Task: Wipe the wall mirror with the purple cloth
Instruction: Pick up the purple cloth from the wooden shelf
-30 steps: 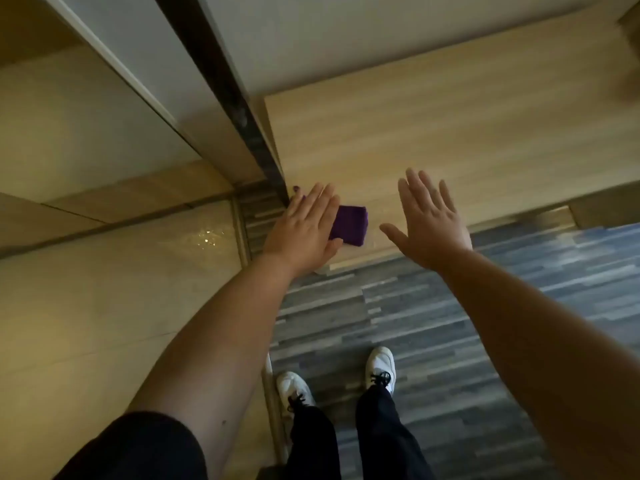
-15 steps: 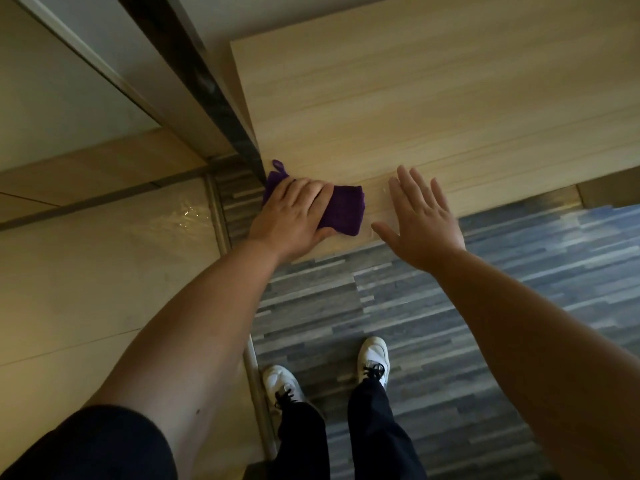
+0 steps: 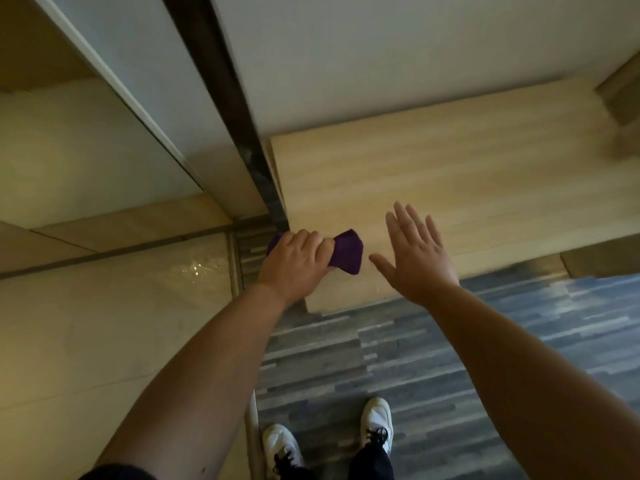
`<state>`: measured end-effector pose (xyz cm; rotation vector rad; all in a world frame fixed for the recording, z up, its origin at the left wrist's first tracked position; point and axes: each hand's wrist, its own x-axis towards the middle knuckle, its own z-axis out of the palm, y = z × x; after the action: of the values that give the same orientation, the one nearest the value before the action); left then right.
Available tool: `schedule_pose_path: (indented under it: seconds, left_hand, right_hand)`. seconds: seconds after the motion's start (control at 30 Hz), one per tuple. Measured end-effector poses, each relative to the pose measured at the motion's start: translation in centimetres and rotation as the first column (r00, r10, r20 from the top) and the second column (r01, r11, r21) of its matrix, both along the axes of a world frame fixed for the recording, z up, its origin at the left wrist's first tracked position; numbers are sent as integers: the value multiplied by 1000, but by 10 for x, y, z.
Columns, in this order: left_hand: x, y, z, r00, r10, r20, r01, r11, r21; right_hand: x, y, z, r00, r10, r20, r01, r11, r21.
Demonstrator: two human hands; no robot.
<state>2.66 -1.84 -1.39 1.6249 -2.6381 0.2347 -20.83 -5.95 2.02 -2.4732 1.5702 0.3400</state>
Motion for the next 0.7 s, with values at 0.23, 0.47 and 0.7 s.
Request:
schedule_pose_path:
  seconds: [0.23,0.47,0.7]
  left_hand:
    - [47,-18,193,996,93,19,-84,963,-257]
    - [104,-17,406,988,152,2,-120,784,-609]
    - [140,16,594,970,241,17,-120,538,-834]
  right_hand:
    - [51,-25,173,988,72,134,-34,962,-270]
    - [94,-41,380,967,167,191,-34,832,-554]
    - [129,-14,546,924,314,219,-47,662,-748]
